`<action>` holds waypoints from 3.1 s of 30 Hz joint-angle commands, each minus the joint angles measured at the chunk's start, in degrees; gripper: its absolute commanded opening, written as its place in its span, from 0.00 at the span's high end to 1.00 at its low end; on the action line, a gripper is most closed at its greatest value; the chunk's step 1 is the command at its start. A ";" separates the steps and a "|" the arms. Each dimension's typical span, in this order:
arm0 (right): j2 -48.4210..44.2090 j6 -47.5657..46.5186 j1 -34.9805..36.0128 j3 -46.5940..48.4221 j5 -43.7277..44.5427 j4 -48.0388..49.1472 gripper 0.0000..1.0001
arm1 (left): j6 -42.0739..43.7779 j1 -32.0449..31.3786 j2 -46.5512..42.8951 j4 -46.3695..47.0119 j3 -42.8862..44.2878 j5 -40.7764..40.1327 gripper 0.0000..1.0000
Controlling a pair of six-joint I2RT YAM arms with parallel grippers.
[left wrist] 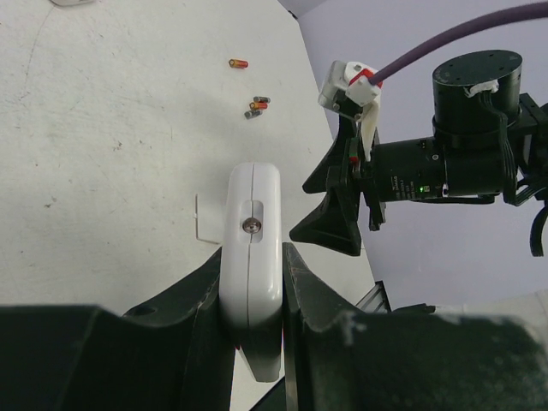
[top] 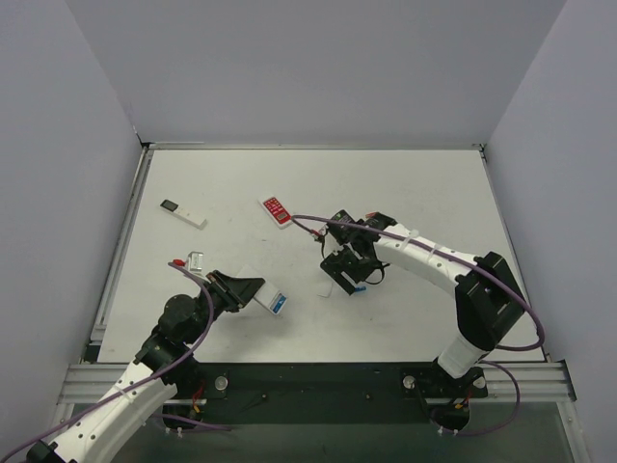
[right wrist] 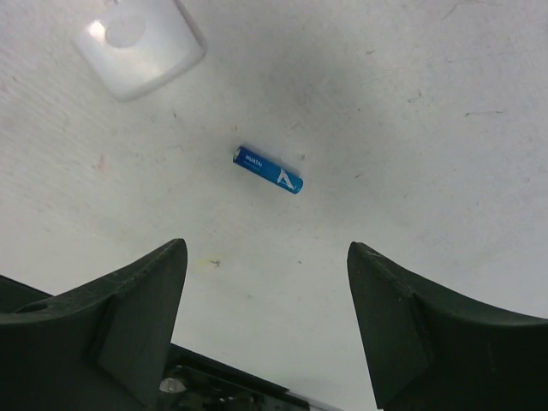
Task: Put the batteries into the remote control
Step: Pick up the battery from the center of the board, then load the battery into the remote control.
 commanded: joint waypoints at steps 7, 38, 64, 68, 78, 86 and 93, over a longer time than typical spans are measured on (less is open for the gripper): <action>4.80 -25.37 1.16 1.99 -2.02 -6.82 0.46 | 2.12 0.36 -0.01 2.49 2.02 1.45 1.00; 11.41 -28.29 1.60 5.59 -8.95 -2.87 1.00 | 1.15 0.27 -0.37 2.22 1.67 1.80 1.00; -27.79 37.28 9.85 -22.09 -12.31 63.84 1.00 | -14.14 0.36 0.34 24.02 -8.09 -3.47 1.00; -28.41 37.38 11.52 -23.41 -11.77 70.78 1.00 | -15.28 0.36 1.04 23.84 -7.30 -3.39 1.00; -26.92 33.42 17.06 -24.20 -6.94 74.39 1.00 | -20.91 0.27 2.27 26.92 -8.53 -5.23 1.00; -25.60 29.11 21.54 -24.55 -1.23 73.52 1.00 | -23.37 0.27 0.95 27.09 -8.44 -6.81 1.00; -24.63 26.75 24.09 -25.08 3.51 74.39 1.00 | -24.69 0.27 -0.28 27.88 -8.97 -7.25 1.00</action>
